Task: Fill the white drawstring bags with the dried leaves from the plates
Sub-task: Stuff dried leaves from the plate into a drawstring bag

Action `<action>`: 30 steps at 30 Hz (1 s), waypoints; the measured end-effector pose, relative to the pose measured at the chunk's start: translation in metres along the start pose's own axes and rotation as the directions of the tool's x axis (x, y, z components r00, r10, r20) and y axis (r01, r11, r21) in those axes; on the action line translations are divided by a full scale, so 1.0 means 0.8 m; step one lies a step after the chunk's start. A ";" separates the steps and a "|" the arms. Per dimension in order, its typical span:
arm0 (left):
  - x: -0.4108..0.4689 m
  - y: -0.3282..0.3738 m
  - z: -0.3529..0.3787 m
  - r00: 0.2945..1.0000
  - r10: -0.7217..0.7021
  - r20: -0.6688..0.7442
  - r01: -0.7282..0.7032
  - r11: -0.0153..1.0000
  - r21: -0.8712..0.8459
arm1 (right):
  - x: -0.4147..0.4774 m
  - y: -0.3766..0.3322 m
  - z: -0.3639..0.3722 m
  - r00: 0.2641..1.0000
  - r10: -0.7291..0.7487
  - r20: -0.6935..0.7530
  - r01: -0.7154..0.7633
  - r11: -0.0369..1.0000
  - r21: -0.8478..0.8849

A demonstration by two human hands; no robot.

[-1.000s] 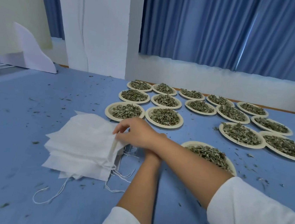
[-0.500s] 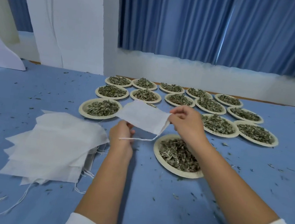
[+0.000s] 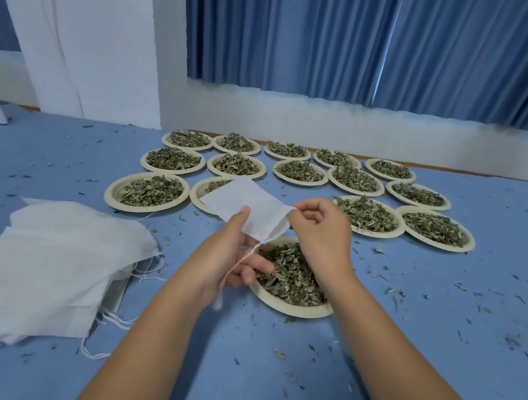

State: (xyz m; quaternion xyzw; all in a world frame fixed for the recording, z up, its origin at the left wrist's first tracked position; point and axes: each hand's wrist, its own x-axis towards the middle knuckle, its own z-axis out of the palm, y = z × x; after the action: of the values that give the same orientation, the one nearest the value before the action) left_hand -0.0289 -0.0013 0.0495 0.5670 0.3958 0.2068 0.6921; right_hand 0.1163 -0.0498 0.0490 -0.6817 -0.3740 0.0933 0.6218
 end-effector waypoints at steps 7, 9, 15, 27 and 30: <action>0.001 -0.012 -0.007 0.785 0.479 -0.393 -0.247 0.823 0.512 | 0.004 0.006 -0.011 0.996 0.032 0.089 -0.028 0.999 -0.046; -0.002 -0.013 -0.006 0.728 0.603 -0.327 -0.283 0.698 0.658 | 0.002 0.006 -0.006 0.988 0.036 0.150 -0.022 0.995 -0.093; 0.009 -0.022 -0.003 0.740 0.643 -0.196 -0.265 0.547 0.794 | 0.001 0.006 -0.011 0.935 0.027 0.355 0.010 0.995 -0.102; 0.052 -0.028 0.004 0.746 0.647 -0.156 -0.253 0.492 0.833 | 0.012 0.015 -0.069 0.772 0.118 0.624 0.409 0.660 -0.631; 0.054 -0.031 -0.001 0.725 0.669 -0.166 -0.267 0.495 0.827 | 0.007 0.021 -0.065 0.795 0.071 0.603 0.432 0.631 -0.645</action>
State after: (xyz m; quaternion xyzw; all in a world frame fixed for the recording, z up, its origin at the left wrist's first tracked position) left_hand -0.0081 0.0243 0.0127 0.8204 0.4220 0.3389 0.1847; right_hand 0.1577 -0.0862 0.0462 -0.7712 -0.6173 0.0638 0.1421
